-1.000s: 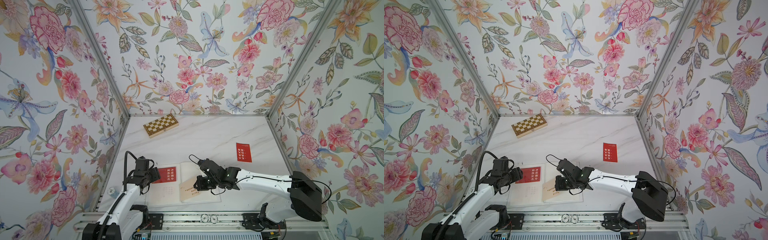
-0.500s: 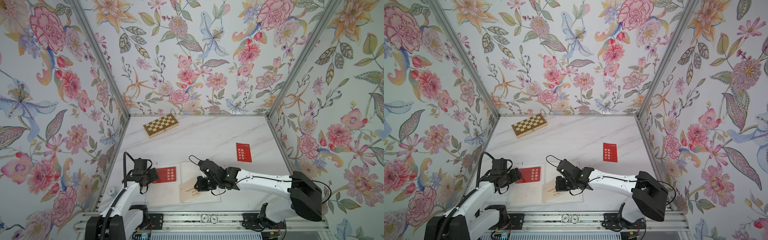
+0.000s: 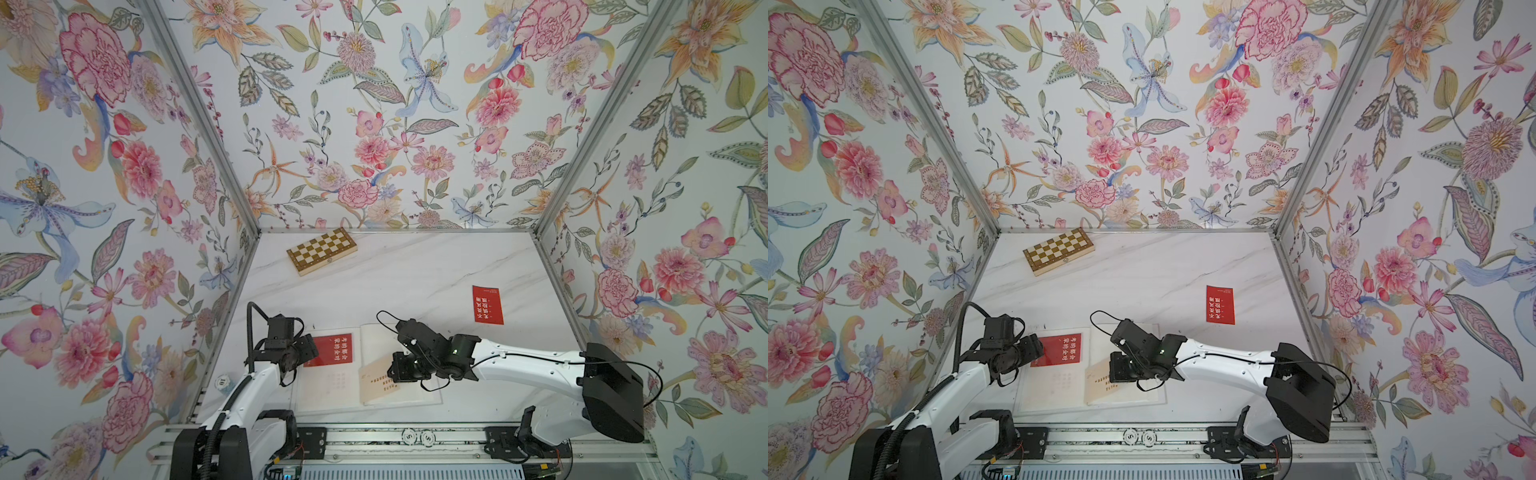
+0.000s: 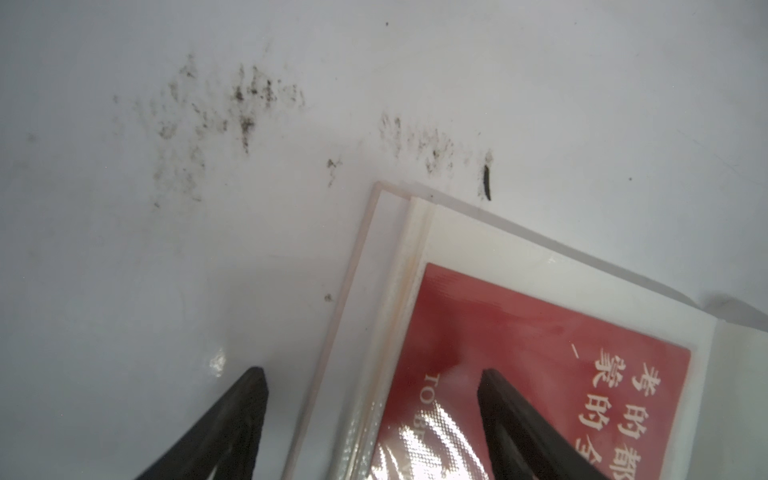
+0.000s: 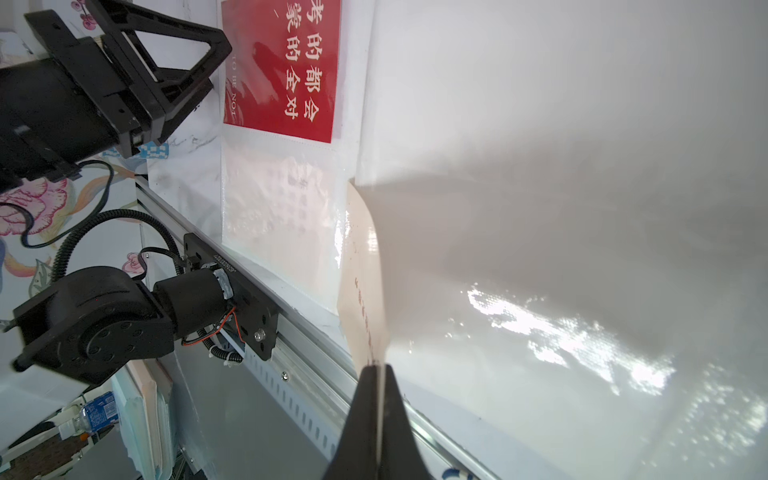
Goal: Place the photos into the photo albums
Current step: Insert the photo into the photo album.
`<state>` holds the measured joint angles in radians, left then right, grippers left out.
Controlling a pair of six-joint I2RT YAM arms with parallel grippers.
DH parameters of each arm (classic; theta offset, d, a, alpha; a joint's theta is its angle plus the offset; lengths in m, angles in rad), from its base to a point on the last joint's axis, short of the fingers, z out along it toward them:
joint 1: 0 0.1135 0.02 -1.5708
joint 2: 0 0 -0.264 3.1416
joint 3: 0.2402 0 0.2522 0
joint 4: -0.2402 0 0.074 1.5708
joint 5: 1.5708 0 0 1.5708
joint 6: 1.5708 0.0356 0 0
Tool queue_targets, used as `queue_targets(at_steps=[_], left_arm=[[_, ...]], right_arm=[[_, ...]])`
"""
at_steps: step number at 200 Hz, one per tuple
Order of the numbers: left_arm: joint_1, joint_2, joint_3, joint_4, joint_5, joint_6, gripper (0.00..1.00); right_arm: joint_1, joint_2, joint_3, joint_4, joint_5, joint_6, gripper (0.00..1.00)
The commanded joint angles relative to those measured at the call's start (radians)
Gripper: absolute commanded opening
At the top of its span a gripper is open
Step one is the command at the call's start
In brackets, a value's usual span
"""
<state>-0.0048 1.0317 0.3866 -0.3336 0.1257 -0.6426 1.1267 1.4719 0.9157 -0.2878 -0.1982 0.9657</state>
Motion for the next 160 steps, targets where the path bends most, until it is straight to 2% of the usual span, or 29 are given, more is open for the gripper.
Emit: queue_targets(at_steps=[1,84,160], left_arm=[[0.009,0.01,-0.014,-0.028,0.032,0.009,0.79],[0.008,0.001,-0.02,-0.016,0.038,0.015,0.78],[0.008,-0.002,-0.023,-0.008,0.049,0.02,0.78]], right_arm=[[0.008,-0.015,0.028,-0.044,0.043,0.017,0.0],[0.027,0.018,0.089,-0.106,0.065,0.031,0.0],[0.029,0.046,0.077,-0.1,0.067,0.032,0.0]])
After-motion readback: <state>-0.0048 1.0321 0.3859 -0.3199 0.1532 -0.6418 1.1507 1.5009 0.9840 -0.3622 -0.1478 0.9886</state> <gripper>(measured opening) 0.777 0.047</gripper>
